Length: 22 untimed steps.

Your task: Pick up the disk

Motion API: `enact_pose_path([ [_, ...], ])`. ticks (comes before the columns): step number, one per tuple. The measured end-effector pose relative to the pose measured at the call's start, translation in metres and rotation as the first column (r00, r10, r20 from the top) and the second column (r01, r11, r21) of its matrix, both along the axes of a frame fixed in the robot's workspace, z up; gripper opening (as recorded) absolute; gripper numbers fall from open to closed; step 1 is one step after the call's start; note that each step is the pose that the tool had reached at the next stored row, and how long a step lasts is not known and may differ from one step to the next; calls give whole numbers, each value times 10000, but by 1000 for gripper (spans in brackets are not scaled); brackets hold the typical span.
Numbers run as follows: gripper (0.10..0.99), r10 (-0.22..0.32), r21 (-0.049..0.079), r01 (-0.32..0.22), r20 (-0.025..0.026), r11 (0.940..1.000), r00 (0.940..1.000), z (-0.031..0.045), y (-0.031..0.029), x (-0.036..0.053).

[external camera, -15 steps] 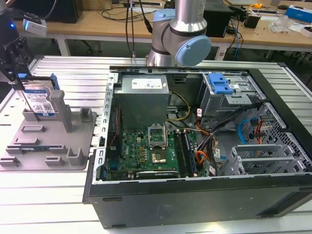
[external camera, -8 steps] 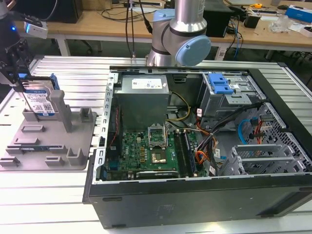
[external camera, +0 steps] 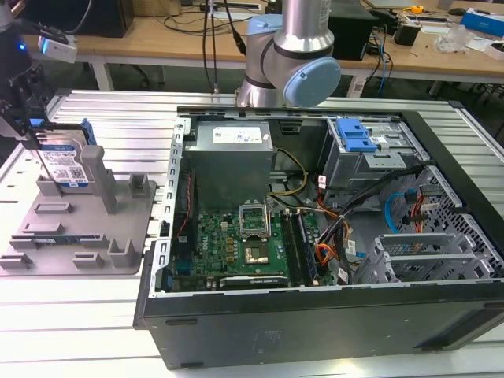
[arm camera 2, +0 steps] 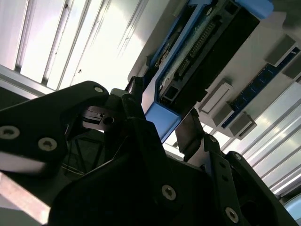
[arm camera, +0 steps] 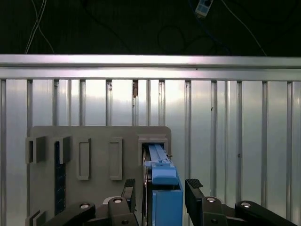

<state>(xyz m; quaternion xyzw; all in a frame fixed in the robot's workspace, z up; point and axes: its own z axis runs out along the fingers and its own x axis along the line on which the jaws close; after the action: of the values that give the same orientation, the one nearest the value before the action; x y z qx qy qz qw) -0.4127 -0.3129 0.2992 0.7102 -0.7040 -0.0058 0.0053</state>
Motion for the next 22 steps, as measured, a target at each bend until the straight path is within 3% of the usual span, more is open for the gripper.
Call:
enact_pose_path([
  [8,525,2,0,-2,0,10000,10000,-22,0,0],
  [9,455,2,-1,-2,0,10000,10000,-24,0,0],
  [20,455,2,0,-2,0,10000,10000,-42,0,0],
  [22,376,2,-1,-2,-2,10000,10000,-45,0,0],
])
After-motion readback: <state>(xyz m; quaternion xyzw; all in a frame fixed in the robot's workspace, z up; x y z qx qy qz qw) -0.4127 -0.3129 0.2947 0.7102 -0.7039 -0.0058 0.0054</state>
